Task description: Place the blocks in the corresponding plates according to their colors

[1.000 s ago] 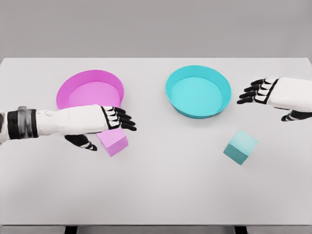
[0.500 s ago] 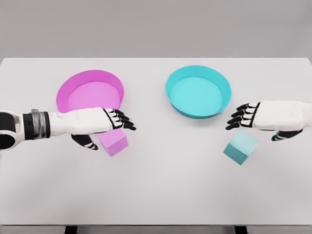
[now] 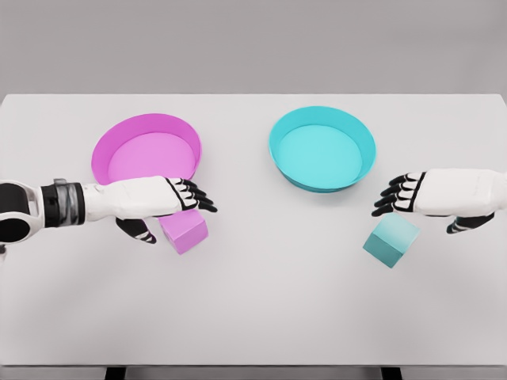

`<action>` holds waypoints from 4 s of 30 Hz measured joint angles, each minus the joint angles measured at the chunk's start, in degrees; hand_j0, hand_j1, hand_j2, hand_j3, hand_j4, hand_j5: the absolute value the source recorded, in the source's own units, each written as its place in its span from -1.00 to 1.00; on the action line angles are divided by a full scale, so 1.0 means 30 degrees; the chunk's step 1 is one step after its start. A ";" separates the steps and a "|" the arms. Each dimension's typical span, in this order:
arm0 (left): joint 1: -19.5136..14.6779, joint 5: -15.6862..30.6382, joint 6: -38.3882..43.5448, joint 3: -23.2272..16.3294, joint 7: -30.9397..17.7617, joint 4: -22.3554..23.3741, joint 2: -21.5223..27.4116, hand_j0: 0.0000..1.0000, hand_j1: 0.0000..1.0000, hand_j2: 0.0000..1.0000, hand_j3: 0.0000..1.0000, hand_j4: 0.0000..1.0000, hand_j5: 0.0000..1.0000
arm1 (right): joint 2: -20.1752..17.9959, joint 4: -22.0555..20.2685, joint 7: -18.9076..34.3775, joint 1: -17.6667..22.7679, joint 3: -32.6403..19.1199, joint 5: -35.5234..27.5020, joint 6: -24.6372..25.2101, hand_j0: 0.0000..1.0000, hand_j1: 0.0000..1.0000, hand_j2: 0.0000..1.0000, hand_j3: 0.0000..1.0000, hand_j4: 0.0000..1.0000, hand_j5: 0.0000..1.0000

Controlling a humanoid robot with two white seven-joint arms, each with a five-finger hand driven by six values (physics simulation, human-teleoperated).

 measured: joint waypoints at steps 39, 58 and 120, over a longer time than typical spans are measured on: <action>-0.0732 -0.0724 -0.0487 -0.0412 0.0000 0.0542 -0.0734 1.00 1.00 1.00 1.00 1.00 1.00 | 0.3141 0.2119 0.0116 0.1959 0.0158 0.0591 0.0000 1.00 1.00 1.00 1.00 1.00 1.00; -0.0703 -0.0402 -0.1027 -0.0828 0.0000 -0.0132 -0.0492 0.97 0.97 0.97 0.97 0.97 0.97 | 0.3208 0.2128 0.1040 0.1754 -0.0412 0.0860 -0.0002 0.19 0.19 0.19 0.19 0.19 0.19; -0.2549 0.2511 -0.1833 0.3510 -0.0002 0.2977 0.1459 0.99 0.99 0.99 0.99 0.99 0.99 | 1.3303 1.4355 0.1565 0.0816 -0.4399 -0.0810 -0.0010 1.00 1.00 1.00 1.00 1.00 1.00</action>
